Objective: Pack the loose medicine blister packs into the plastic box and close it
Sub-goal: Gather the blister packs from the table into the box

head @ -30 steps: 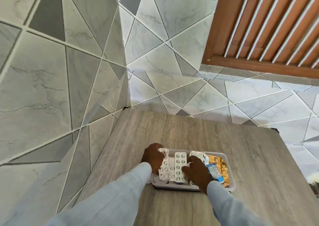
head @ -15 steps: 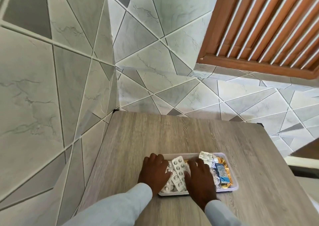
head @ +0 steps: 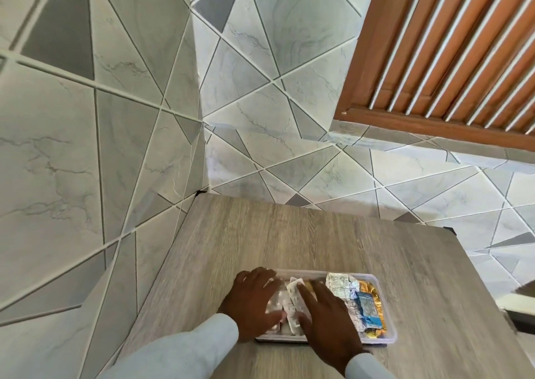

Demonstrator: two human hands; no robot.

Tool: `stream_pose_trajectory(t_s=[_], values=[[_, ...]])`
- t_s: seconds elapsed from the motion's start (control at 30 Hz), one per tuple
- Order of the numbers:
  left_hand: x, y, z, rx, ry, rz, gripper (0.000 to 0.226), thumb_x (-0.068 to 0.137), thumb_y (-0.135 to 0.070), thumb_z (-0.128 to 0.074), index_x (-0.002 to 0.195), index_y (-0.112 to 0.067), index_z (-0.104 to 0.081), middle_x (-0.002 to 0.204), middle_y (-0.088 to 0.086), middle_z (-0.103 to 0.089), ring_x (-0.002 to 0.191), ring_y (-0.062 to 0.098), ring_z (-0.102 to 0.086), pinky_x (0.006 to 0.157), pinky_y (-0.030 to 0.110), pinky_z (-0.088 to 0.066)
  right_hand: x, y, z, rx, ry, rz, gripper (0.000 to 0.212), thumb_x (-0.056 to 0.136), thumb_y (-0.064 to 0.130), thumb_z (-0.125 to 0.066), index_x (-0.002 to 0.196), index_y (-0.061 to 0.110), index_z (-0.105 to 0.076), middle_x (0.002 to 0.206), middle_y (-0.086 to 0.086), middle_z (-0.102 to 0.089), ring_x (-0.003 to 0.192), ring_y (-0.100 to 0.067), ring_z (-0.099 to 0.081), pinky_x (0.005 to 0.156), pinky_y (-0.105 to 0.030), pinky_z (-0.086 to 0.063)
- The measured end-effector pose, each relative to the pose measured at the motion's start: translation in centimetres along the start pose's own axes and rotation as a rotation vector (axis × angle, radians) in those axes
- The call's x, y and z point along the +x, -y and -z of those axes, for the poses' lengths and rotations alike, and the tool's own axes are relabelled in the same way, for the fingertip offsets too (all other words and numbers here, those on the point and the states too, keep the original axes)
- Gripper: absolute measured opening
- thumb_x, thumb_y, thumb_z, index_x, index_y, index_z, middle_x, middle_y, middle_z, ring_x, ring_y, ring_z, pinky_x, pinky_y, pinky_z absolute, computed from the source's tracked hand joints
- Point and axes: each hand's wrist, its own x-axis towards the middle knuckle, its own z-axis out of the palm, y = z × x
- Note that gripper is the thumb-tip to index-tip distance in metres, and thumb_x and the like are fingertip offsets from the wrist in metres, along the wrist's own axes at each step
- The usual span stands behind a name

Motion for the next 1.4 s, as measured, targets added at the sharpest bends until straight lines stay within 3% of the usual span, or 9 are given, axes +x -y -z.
stream_pose_trajectory(t_s=[0.1, 0.2, 0.4, 0.53, 0.7, 0.8, 0.97, 1.17, 1.4], values=[[-0.6, -0.4, -0.3, 0.033, 0.091, 0.029, 0.074, 0.082, -0.068, -0.039, 0.145, -0.03, -0.029, 0.155, -0.006, -0.031, 0.146, 0.018, -0.024, 0.117, 0.037, 0.001, 0.2, -0.6, -0.6, -0.013, 0.081, -0.007, 0.061, 0.094, 0.052, -0.027, 0.15, 0.035, -0.012, 0.162, 0.001, -0.01, 0.149, -0.018, -0.005, 0.118, -0.039, -0.011], [-0.2, -1.2, -0.3, -0.025, 0.25, 0.151, 0.075, 0.087, -0.061, -0.039, 0.15, -0.027, -0.016, 0.161, -0.003, -0.011, 0.149, 0.018, -0.001, 0.12, 0.043, 0.001, 0.3, -0.5, -0.5, -0.015, 0.009, -0.003, 0.067, 0.087, 0.057, -0.024, 0.147, 0.028, -0.029, 0.155, -0.002, -0.032, 0.145, -0.023, -0.024, 0.113, -0.044, -0.026], [0.3, -2.3, -0.2, -0.036, 0.157, 0.183, 0.083, 0.077, -0.066, -0.013, 0.147, -0.024, -0.028, 0.158, -0.002, -0.022, 0.147, 0.021, -0.012, 0.118, 0.042, -0.007, 1.3, -0.6, 0.0, -0.029, -0.119, 0.018, 0.058, 0.088, 0.055, -0.032, 0.134, 0.023, -0.047, 0.138, -0.003, -0.052, 0.129, -0.025, -0.047, 0.102, -0.044, -0.041], [0.1, -0.8, 1.0, -0.16, -0.019, 0.275, 0.065, 0.085, -0.057, -0.021, 0.139, -0.028, -0.044, 0.15, -0.007, -0.037, 0.141, 0.017, -0.027, 0.115, 0.036, -0.015, 1.8, -0.6, 1.0, 0.028, -0.111, -0.032, 0.056, 0.09, 0.051, -0.028, 0.136, 0.023, -0.044, 0.144, -0.002, -0.047, 0.134, -0.024, -0.04, 0.108, -0.042, -0.032], [-0.3, 1.8, 2.8, -0.311, 0.197, 0.333, 0.062, 0.078, -0.054, -0.066, 0.135, -0.04, -0.044, 0.151, -0.016, -0.029, 0.142, 0.01, -0.019, 0.115, 0.032, -0.011, 3.1, -0.5, 1.6, 0.096, -0.129, -0.077, 0.047, 0.092, 0.045, -0.035, 0.132, 0.024, -0.046, 0.138, 0.0, -0.05, 0.128, -0.022, -0.043, 0.106, -0.041, -0.034], [-0.5, 1.7, 2.4, -0.33, 0.235, 0.332, 0.07, 0.072, -0.055, -0.07, 0.135, -0.043, -0.043, 0.152, -0.017, -0.025, 0.14, 0.016, -0.02, 0.116, 0.035, -0.015, 4.0, 0.3, 1.8, 0.101, -0.14, -0.067, 0.047, 0.09, 0.044, -0.037, 0.129, 0.022, -0.05, 0.134, 0.0, -0.053, 0.125, -0.022, -0.046, 0.104, -0.041, -0.036], [0.1, 4.7, 1.9, -0.504, -0.022, 0.471, 0.057, 0.075, -0.059, -0.058, 0.125, -0.034, -0.054, 0.138, -0.01, -0.046, 0.132, 0.015, -0.038, 0.111, 0.032, -0.027, 5.9, 2.3, 1.9, 0.099, -0.155, -0.002, 0.04, 0.093, 0.038, -0.046, 0.129, 0.022, -0.052, 0.133, 0.001, -0.055, 0.125, -0.021, -0.047, 0.104, -0.04, -0.035], [-0.3, 6.5, -0.6, -0.187, 0.479, 0.448, 0.083, 0.077, -0.045, -0.069, 0.147, -0.031, -0.026, 0.155, -0.002, -0.028, 0.143, 0.024, -0.024, 0.116, 0.043, -0.023, 8.2, 5.4, 2.0, -0.031, 0.088, 0.065, 0.044, 0.096, 0.026, -0.036, 0.139, 0.022, -0.042, 0.138, -0.002, -0.055, 0.128, -0.02, -0.048, 0.11, -0.038, -0.03], [0.1, 5.7, -2.8, 0.043, 0.434, 0.28, 0.078, 0.078, -0.04, -0.067, 0.144, -0.024, -0.029, 0.143, 0.002, -0.039, 0.131, 0.028, -0.035, 0.105, 0.045, -0.03, 8.3, 5.2, 2.1, -0.009, 0.096, 0.045, 0.047, 0.094, 0.016, -0.037, 0.14, 0.02, -0.044, 0.14, -0.002, -0.054, 0.129, -0.022, -0.048, 0.111, -0.032, -0.03]])
